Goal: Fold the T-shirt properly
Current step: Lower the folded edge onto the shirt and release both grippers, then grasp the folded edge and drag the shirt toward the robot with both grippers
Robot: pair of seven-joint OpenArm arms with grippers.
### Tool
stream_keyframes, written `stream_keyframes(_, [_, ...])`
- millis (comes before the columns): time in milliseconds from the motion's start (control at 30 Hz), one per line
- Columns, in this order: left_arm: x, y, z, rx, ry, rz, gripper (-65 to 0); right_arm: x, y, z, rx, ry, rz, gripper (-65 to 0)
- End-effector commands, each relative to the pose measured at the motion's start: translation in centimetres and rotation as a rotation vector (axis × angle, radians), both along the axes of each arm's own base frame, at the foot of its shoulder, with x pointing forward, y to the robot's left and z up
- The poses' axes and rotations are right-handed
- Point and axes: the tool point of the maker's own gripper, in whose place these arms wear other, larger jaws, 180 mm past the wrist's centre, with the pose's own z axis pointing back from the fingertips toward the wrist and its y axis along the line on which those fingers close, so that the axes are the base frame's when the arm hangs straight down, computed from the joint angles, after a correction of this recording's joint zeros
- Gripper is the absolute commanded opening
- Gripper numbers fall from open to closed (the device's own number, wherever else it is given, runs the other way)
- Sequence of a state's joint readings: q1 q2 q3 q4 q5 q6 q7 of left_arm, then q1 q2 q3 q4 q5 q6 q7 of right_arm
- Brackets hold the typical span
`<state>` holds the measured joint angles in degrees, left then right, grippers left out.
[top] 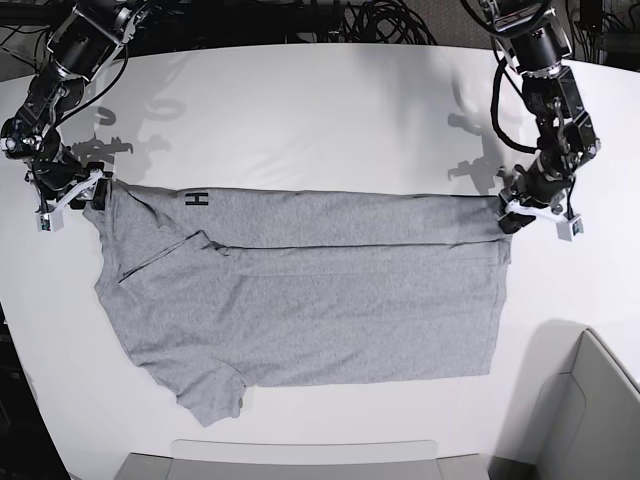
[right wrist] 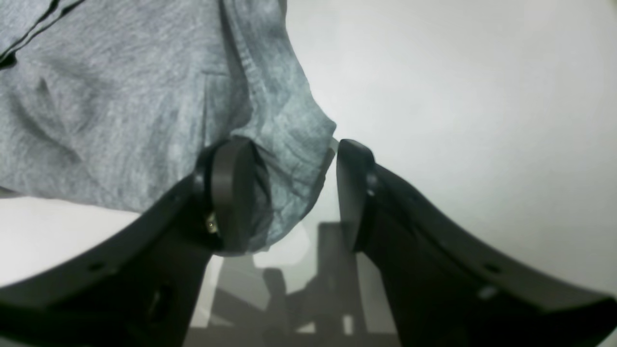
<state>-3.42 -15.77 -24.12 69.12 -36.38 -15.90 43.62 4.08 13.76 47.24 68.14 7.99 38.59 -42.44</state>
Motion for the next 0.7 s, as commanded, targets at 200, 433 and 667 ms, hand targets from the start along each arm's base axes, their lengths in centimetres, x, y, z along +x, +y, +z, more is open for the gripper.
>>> stream_keyframes(200, [-1.5,-0.4,-2.0,0.021,0.118,-0.05,-41.5,-0.6,-0.2,-0.2,-0.028,0.046,0.032,-37.9])
stream_keyframes(433, [-1.4,-2.7,-2.7,0.025,0.142,-0.124,-65.0,-0.6,-0.2,-0.3,-0.029,0.049,0.033,-65.0])
stream_keyframes(667, [-3.5,-2.9,-2.8,0.032,0.192,-0.164,-65.0,-2.3,-1.4,-0.2,-0.078,0.121,0.038,-65.0])
